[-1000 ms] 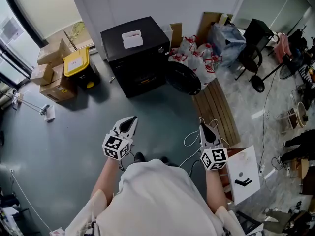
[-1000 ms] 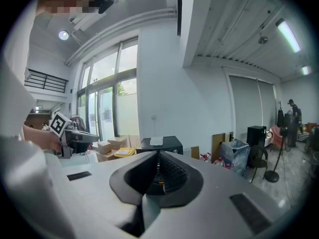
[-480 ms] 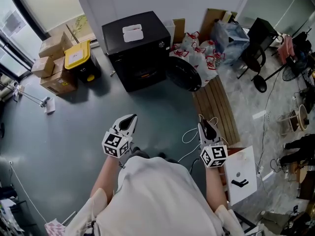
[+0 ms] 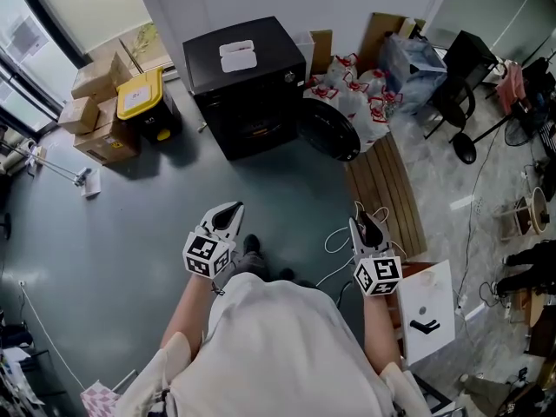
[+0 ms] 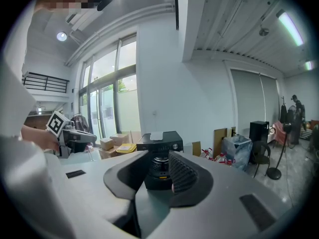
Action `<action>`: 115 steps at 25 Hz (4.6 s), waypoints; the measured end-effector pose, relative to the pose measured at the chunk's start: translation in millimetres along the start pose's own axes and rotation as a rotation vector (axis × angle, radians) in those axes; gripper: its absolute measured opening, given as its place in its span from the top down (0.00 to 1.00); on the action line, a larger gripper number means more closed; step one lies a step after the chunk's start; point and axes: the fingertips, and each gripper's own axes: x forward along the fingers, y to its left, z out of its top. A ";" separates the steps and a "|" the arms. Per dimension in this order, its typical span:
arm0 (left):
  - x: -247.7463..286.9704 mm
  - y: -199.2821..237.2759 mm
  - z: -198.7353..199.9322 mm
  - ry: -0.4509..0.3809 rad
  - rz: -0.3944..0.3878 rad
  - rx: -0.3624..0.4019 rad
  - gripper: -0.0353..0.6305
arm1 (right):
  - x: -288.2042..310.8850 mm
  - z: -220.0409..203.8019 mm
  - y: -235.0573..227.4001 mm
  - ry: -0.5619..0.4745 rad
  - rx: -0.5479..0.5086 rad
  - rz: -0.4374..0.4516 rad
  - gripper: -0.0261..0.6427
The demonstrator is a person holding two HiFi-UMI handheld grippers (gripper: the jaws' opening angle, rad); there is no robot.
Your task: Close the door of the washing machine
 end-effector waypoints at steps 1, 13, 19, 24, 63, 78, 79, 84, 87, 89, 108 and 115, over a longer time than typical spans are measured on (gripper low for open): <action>3.4 3.9 -1.0 0.004 -0.001 -0.002 0.94 | 4.4 -0.4 -0.6 0.006 -0.001 -0.001 0.75; 84.2 70.9 11.9 0.030 -0.109 0.012 0.94 | 85.5 1.4 -16.6 0.050 0.023 -0.087 0.74; 134.4 112.4 23.7 0.047 -0.195 0.033 0.94 | 141.1 3.8 -23.5 0.073 0.044 -0.141 0.74; 172.8 153.2 33.7 0.072 -0.265 0.078 0.94 | 191.1 11.7 -23.1 0.094 0.066 -0.192 0.74; 459.8 182.1 -67.7 0.244 -0.212 -0.003 0.94 | 410.7 -141.3 -239.7 0.401 0.092 -0.048 0.73; 573.7 148.2 -181.9 0.348 -0.279 -0.006 0.94 | 472.2 -285.0 -347.5 0.578 0.004 -0.006 0.71; 582.7 147.4 -189.8 0.347 -0.289 0.006 0.94 | 478.2 -295.9 -354.9 0.585 -0.009 -0.006 0.71; 607.9 136.4 -233.0 0.368 -0.318 0.010 0.94 | 489.5 -347.8 -387.5 0.637 -0.032 -0.036 0.71; 616.9 127.5 -253.0 0.380 -0.327 -0.006 0.94 | 492.9 -370.1 -407.1 0.658 -0.039 -0.062 0.71; 623.9 120.4 -263.4 0.388 -0.332 -0.017 0.94 | 494.9 -382.7 -422.3 0.674 -0.041 -0.080 0.71; 639.1 150.6 -293.6 0.445 -0.237 -0.017 0.94 | 519.0 -407.4 -460.0 0.748 -0.239 0.022 0.81; 636.9 160.1 -292.4 0.426 -0.209 -0.030 0.94 | 514.7 -411.6 -454.2 0.768 -0.216 0.005 0.82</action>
